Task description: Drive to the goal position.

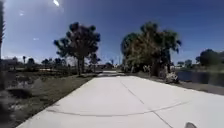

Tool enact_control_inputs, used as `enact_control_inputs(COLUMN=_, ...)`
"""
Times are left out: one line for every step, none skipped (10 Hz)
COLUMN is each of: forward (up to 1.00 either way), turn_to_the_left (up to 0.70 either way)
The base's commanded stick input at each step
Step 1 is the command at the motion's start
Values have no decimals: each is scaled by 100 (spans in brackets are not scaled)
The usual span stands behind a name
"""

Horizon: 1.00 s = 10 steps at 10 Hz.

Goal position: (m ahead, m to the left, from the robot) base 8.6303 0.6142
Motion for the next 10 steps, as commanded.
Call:
enact_control_inputs(forward=100, turn_to_the_left=0)
enact_control_inputs(forward=100, turn_to_the_left=0)
enact_control_inputs(forward=100, turn_to_the_left=0)
enact_control_inputs(forward=100, turn_to_the_left=0)
enact_control_inputs(forward=100, turn_to_the_left=0)
enact_control_inputs(forward=100, turn_to_the_left=0)
enact_control_inputs(forward=100, turn_to_the_left=0)
enact_control_inputs(forward=100, turn_to_the_left=0)
enact_control_inputs(forward=100, turn_to_the_left=0)
enact_control_inputs(forward=100, turn_to_the_left=0)
